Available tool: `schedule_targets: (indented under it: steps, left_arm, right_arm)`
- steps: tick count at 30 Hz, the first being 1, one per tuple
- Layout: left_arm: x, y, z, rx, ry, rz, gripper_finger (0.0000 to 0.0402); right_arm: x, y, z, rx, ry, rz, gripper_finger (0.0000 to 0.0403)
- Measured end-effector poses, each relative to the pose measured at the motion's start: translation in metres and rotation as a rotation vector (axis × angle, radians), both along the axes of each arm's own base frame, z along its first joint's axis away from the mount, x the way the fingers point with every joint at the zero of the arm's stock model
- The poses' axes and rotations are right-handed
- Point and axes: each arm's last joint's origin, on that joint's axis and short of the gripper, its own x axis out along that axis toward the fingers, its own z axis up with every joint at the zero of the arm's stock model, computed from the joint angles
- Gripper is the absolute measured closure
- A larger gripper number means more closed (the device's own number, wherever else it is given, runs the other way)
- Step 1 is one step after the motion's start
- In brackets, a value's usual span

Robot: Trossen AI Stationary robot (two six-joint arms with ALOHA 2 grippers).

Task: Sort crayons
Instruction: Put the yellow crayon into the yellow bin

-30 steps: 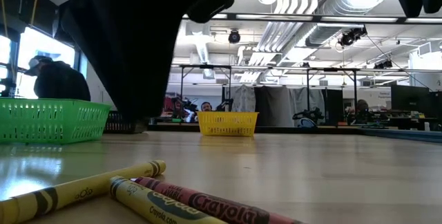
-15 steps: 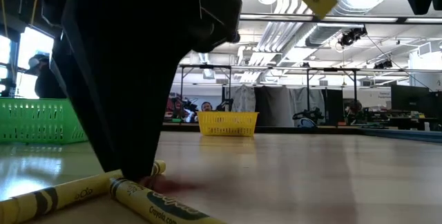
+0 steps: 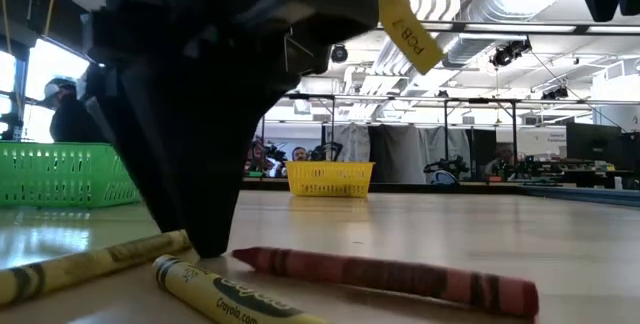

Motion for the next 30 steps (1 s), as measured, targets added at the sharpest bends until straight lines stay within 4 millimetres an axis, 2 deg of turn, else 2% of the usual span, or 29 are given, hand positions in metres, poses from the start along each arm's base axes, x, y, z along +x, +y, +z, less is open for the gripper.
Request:
schedule_targets:
  steps: [9, 13, 18, 25, 30]
  left_arm:
    - [0.003, 0.004, -0.006, -0.051, 0.039, 0.056, 0.0350]
    - [0.000, -0.002, -0.007, -0.038, 0.033, 0.064, 0.0373]
    - [-0.002, -0.001, -0.008, -0.025, 0.049, 0.068, 0.0360]
    - [-0.005, -0.005, -0.008, -0.027, 0.051, 0.065, 0.0301]
    - [-0.007, -0.008, -0.009, -0.042, 0.050, 0.156, 0.0268]
  right_arm:
    - [0.000, 0.000, 0.000, -0.008, -0.005, 0.001, 0.0320]
    - [0.000, 0.000, 0.000, -0.008, -0.006, 0.001, 0.0320]
    - [0.000, 0.000, 0.000, -0.019, -0.012, 0.003, 0.0320]
    - [0.000, -0.001, 0.000, -0.020, -0.013, 0.003, 0.0320]
    - [0.000, -0.001, 0.000, -0.020, -0.013, 0.003, 0.0320]
